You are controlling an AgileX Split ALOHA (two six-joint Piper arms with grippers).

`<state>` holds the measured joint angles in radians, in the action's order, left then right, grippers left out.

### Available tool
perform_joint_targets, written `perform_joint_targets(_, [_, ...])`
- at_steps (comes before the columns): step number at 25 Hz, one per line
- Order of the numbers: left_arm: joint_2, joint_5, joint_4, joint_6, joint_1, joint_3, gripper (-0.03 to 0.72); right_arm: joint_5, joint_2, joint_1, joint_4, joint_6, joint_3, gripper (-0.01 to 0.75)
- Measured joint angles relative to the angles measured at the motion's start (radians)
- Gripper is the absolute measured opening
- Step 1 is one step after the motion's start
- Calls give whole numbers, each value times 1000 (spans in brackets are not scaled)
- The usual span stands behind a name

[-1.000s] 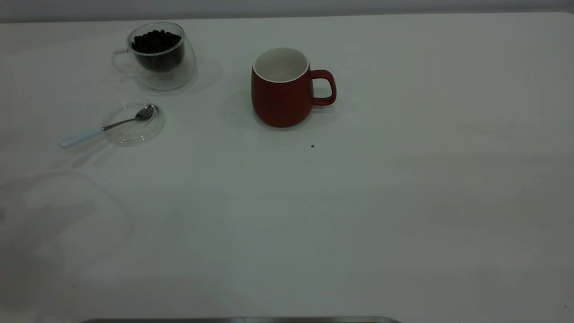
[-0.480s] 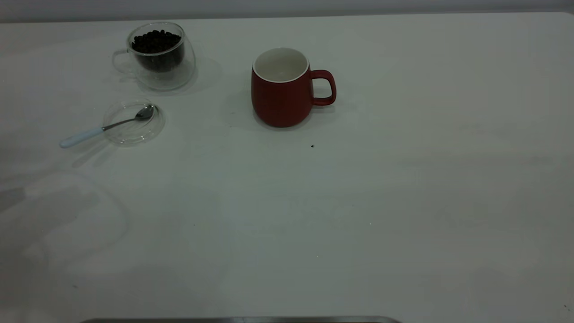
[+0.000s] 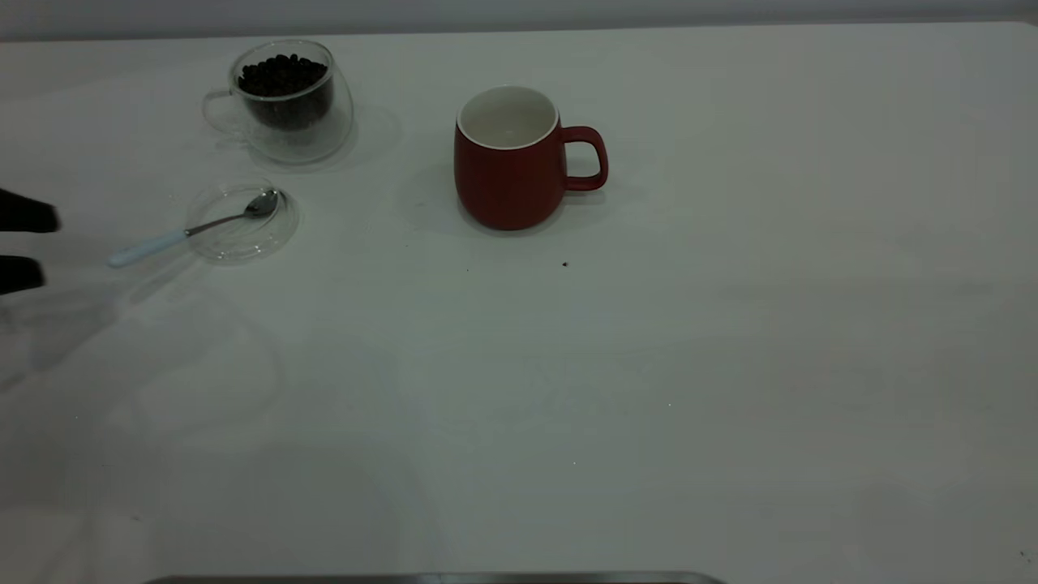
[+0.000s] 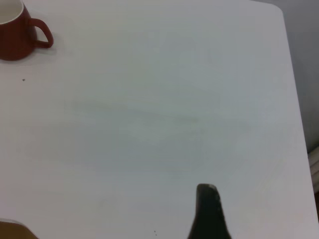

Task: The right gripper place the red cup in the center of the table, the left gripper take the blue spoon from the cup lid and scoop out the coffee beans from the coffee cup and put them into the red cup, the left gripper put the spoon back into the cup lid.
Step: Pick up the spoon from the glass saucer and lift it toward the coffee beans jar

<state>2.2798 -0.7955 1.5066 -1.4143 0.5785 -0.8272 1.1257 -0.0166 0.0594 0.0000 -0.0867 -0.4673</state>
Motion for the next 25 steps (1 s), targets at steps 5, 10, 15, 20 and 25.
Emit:
perform_joint_targets(5, [27, 34, 116, -43, -51, 0, 522, 0, 0, 0, 0, 0, 0, 583])
perform_joint_targets(10, [38, 74, 140, -51, -90, 0, 520, 0, 0, 0, 0, 0, 0, 583])
perform_joint_targets(15, [68, 83, 195, -90, -112, 0, 520, 0, 0, 0, 0, 0, 0, 583])
perform_joint_targets(20, [116, 63, 268, -121, -112, 0, 518, 0, 0, 0, 0, 0, 0, 583])
perform_joint_targets(25, [133, 46, 276, -150, -113, 0, 516, 0, 0, 0, 0, 0, 0, 583])
